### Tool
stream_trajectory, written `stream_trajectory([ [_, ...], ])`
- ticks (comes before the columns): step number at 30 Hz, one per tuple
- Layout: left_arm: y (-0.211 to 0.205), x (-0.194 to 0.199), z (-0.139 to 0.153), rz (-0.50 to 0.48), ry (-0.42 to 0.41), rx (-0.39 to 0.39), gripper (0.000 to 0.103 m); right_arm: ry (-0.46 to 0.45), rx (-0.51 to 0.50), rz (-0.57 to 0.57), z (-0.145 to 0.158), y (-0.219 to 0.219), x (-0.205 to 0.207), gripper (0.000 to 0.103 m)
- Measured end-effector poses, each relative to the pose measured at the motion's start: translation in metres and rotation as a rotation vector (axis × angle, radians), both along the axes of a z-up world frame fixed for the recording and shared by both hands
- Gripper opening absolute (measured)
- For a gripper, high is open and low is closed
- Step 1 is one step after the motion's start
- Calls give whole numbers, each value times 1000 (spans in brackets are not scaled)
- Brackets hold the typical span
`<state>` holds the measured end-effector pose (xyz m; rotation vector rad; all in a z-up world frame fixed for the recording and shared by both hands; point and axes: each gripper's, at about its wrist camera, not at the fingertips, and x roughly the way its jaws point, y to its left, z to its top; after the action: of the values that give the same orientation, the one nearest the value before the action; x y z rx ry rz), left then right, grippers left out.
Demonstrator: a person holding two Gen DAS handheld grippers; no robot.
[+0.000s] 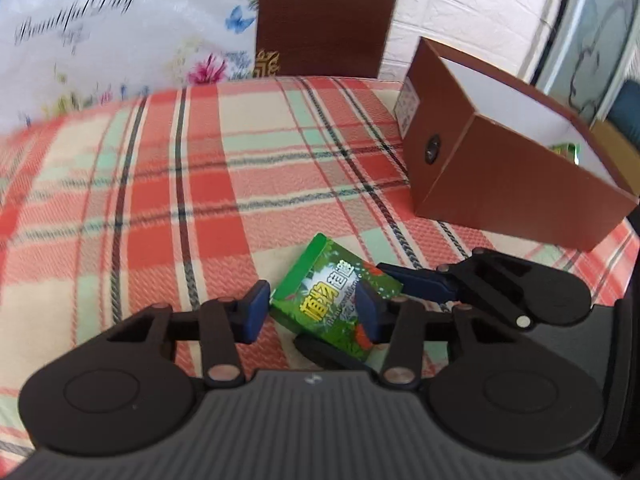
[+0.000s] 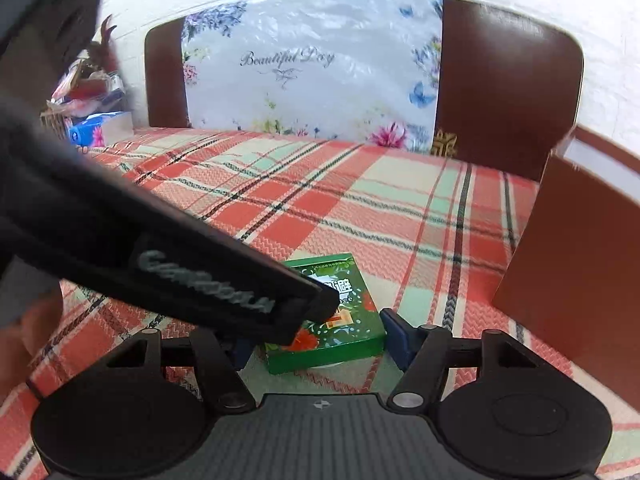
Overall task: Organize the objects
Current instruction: 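Grasp the green snack box with the left gripper, then carry the snack box into the brown box and release it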
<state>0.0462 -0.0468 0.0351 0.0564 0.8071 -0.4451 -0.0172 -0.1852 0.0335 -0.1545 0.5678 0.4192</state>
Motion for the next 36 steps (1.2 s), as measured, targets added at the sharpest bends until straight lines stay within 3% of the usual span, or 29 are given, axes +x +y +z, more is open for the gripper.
stream_trajectory([
  [6, -23, -18, 51, -58, -130, -16, 48, -191, 21, -97, 25, -15, -25, 62],
  [11, -74, -30, 99, -180, -282, -49, 48, -365, 28, -252, 58, -54, -36, 62],
  [14, -116, -32, 113, -275, -337, -47, 48, -399, 52, -355, 68, -87, -31, 61],
  [17, -159, -29, 109, -344, -368, -6, 50, -388, 75, -448, 68, -123, -20, 60],
  [20, -188, -17, 100, -344, -343, 7, 51, -373, 83, -515, 62, -147, -11, 60],
  [23, -203, -5, 92, -267, -313, 47, 61, -356, 79, -604, 54, -162, -2, 64],
  [27, -195, 11, 85, -175, -242, 60, 62, -321, 120, -662, 46, -180, 6, 70],
  [36, -180, -4, 89, -95, -235, 123, 65, -358, 184, -694, 47, -179, -27, 74],
])
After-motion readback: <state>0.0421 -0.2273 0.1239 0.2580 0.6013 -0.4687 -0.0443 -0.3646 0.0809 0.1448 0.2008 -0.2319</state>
